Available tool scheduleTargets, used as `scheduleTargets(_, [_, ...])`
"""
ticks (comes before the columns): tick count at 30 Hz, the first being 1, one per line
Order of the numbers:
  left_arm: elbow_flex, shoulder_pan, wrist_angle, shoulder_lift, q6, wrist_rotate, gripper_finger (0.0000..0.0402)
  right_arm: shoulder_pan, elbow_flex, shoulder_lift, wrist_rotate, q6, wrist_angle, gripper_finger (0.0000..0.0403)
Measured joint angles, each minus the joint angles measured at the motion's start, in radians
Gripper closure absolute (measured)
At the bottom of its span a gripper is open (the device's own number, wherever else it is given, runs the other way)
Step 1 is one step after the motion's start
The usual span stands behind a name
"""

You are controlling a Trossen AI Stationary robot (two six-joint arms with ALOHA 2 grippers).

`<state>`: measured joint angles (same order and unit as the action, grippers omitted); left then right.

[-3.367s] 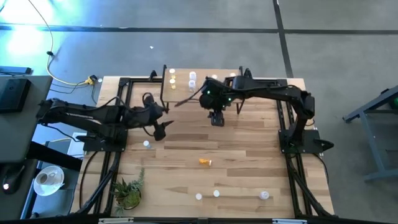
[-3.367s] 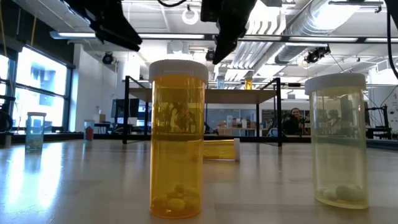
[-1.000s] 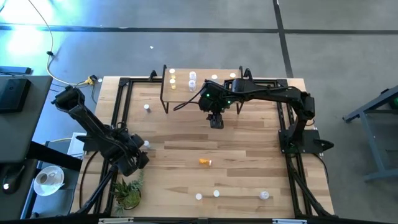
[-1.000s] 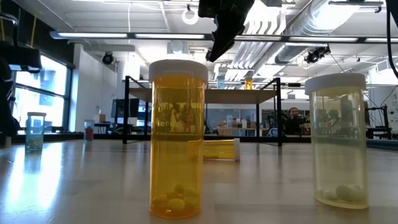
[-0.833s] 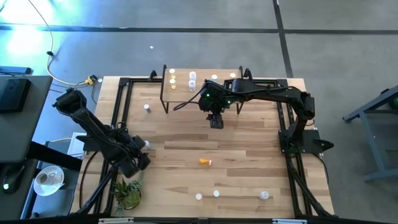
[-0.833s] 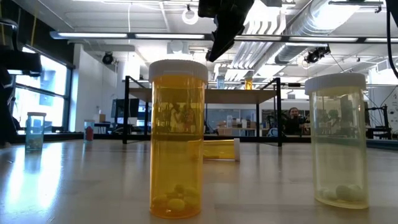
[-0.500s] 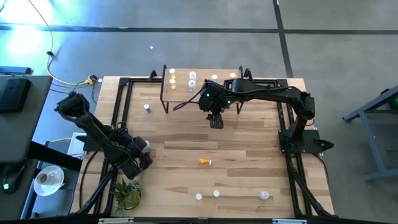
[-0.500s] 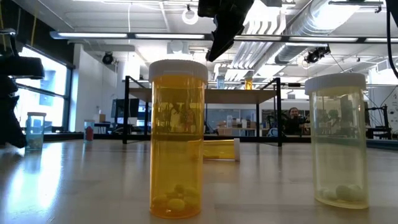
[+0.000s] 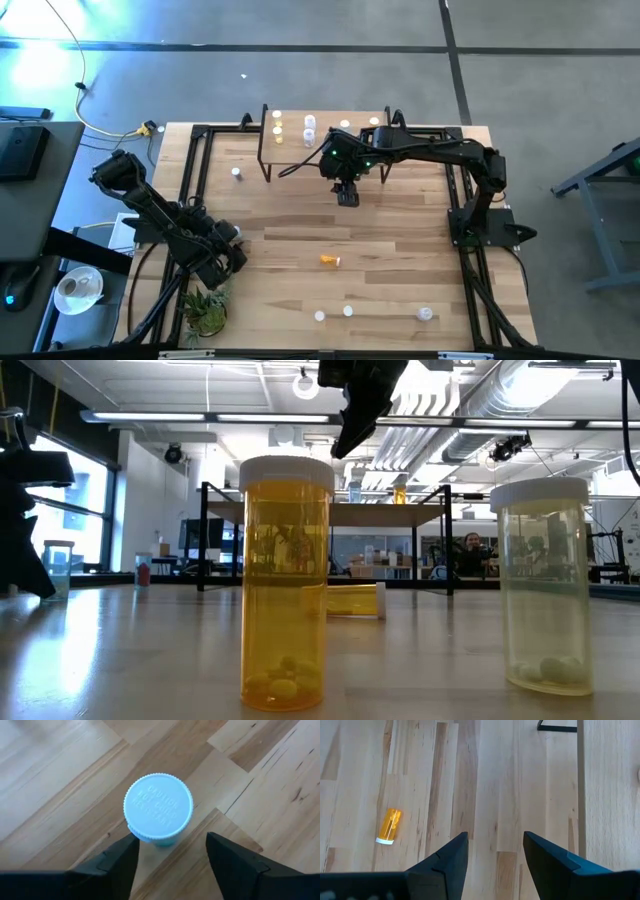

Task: Pick and place medicine bottles onto shelf by color
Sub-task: Put the bottom blue pill bottle into the shelf aligned with the blue pill bottle

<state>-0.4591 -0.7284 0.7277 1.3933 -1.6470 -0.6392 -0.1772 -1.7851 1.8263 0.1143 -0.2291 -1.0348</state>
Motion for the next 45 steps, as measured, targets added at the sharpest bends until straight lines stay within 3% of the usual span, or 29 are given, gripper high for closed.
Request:
scheduleTargets(9, [0.0, 0.0, 0.001, 0.0, 0.016, -0.025, 0.0265, 0.0, 0.0, 0.0, 0.0, 0.0, 0.0, 0.0221])
scheduleTargets(19, [0.0, 0.0, 0.001, 0.0, 0.026, -0.039, 0.031, 0.0, 0.0, 0.0, 0.0, 0.0, 0.0, 0.0221])
scheduleTargets(45, [-0.001, 0.0, -0.035, 0.0, 0.086, -0.04, 0.0322, 0.0, 0.0, 0.0, 0.0, 0.007, 0.0, 0.0221])
